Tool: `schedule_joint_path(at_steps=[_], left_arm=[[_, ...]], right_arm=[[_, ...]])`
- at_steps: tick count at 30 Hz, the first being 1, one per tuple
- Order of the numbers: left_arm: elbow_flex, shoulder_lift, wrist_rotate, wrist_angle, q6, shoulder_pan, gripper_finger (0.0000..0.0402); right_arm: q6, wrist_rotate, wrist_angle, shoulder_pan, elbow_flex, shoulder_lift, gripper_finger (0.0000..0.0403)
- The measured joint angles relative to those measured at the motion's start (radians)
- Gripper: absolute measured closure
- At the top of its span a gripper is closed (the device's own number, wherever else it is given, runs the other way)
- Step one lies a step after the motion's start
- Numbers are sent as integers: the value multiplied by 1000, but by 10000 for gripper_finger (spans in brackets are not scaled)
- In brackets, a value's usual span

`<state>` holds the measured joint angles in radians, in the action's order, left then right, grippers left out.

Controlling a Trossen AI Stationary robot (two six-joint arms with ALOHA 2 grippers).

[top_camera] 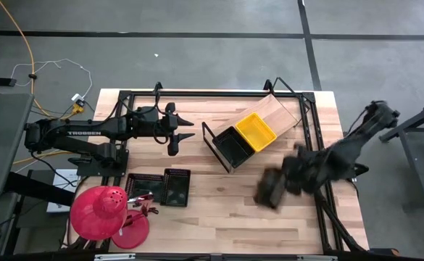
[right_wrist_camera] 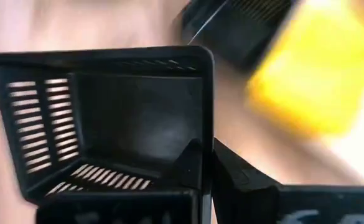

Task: Stack baskets on shelf by color
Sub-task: Put the black bin on the shelf

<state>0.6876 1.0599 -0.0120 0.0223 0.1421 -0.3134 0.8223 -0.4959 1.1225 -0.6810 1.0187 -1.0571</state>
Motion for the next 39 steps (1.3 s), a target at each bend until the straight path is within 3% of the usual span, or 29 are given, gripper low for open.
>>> schedule_joint_path(at_steps=[3,6,9,17,22,26,30,35,39], left_arm=[[0,0,0,-1,0,0,234],[0,0,-2,-1,0,0,234],[0,0,-2,-1,0,0,234],[0,0,-2,-1,31,0,234],[0,0,-2,0,35,0,234],[0,0,4,2,30,0,234],[0,0,42,3,19,0,234],[0,0,50,3,43,0,234],[0,0,50,3,45,0,234]], right_arm=[[76,-294,30,81,70,87,401],[271,-567,110,158,94,152,402],[481,-705,230,238,77,195,402],[745,-651,213,402,-140,235,402],[886,-670,61,425,-321,233,402],[1126,-736,48,426,-436,233,402],[1273,-716,37,433,-512,224,403],[1324,-690,39,480,-530,200,403],[1309,-592,39,524,-530,177,403]])
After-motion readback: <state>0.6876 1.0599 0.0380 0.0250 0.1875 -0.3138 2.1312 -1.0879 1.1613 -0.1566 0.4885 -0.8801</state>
